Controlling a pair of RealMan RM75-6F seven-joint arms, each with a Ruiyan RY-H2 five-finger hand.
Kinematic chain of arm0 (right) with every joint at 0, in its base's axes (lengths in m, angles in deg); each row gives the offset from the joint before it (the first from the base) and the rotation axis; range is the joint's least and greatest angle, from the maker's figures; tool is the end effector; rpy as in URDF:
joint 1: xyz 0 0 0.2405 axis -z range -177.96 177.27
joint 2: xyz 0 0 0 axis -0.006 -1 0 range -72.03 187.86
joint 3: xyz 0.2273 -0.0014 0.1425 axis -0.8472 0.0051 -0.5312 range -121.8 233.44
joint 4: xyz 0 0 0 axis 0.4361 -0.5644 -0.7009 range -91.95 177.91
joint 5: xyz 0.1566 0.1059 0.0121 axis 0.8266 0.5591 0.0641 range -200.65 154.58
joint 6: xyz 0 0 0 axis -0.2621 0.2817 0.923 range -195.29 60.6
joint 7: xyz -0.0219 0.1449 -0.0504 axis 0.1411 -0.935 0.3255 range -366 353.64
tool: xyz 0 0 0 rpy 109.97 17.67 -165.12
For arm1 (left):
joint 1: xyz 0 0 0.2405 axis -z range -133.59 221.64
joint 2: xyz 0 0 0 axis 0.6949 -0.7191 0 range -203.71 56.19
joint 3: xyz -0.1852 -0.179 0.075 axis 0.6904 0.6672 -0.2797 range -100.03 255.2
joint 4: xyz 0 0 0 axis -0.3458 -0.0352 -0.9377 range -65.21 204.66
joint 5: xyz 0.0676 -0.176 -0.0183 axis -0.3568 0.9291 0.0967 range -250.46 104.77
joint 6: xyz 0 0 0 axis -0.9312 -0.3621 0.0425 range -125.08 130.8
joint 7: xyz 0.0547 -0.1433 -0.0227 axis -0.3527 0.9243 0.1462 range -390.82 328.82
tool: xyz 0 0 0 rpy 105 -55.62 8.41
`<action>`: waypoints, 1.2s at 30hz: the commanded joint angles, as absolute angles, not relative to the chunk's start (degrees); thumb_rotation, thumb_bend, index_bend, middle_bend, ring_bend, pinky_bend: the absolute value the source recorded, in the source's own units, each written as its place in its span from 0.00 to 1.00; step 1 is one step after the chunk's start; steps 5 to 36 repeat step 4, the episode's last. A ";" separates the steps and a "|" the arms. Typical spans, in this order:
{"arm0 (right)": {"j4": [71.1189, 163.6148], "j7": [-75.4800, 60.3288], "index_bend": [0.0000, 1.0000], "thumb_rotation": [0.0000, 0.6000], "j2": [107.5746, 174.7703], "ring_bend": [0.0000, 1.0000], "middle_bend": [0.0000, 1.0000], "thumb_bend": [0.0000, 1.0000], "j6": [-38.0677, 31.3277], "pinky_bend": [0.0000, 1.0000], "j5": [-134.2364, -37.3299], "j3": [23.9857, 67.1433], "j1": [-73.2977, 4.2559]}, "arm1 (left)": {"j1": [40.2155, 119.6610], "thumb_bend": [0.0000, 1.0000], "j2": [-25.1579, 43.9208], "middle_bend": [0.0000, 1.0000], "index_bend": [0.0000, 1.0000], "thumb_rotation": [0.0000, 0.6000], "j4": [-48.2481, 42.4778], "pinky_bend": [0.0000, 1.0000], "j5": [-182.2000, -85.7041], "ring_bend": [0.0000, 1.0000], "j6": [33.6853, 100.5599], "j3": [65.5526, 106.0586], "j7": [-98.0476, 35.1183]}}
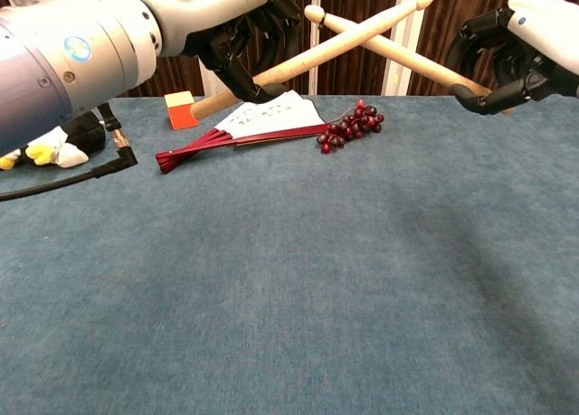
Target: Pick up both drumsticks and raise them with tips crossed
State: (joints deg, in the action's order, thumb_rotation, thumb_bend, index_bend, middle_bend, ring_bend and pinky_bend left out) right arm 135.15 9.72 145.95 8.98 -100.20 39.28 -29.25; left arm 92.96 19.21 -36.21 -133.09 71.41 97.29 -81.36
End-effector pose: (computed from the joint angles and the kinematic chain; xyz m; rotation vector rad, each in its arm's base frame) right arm -0.1625 -0.3245 0.0747 1.4507 -0.8511 1.2925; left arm -0.0160 0.3294 0.0277 -1.8311 -0.6110 -1.1669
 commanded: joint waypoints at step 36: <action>136.37 9.97 0.87 1.00 145.51 0.76 0.68 0.52 9.48 0.79 -100.70 39.30 -29.26 | 93.31 0.61 19.81 0.73 0.62 1.00 -35.80 0.94 -132.06 0.81 72.60 97.14 -82.09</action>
